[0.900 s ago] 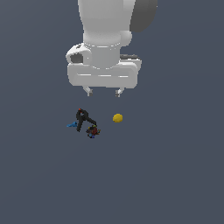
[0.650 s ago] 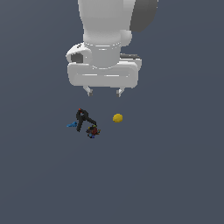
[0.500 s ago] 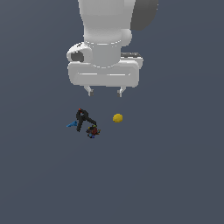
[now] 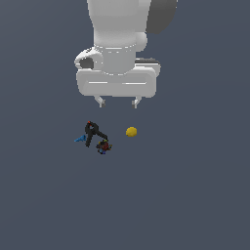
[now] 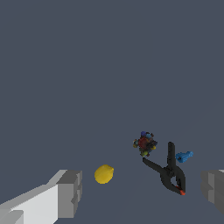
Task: Pick up a designated object from a clutter of objects.
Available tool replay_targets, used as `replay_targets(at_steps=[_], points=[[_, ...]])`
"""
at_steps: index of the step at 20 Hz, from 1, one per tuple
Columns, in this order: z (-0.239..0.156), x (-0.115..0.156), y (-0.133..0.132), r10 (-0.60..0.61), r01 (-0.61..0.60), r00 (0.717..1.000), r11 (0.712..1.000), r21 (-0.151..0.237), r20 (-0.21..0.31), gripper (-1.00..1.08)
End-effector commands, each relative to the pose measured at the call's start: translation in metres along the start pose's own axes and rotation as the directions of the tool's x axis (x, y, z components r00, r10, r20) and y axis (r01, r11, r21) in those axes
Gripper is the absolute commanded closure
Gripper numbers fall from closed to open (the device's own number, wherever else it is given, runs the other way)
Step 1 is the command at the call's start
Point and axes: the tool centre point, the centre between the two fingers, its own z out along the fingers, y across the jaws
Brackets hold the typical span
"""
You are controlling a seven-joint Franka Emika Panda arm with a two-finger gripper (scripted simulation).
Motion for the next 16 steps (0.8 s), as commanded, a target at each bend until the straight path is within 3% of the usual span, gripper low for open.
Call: replay_targets(at_steps=[1, 10, 16], points=[[0.008, 0.000, 0.002, 0.019, -0.019, 1.000, 1.000, 0.001, 0.003, -0.92], [0.073, 0.000, 0.022, 0.187, -0.187, 0.982, 0.982, 0.004, 0.027, -0.92], [0.146, -0.011, 0.047, 0.375, -0.375, 0.926, 0.927, -0.010, 0.051, -0.92]])
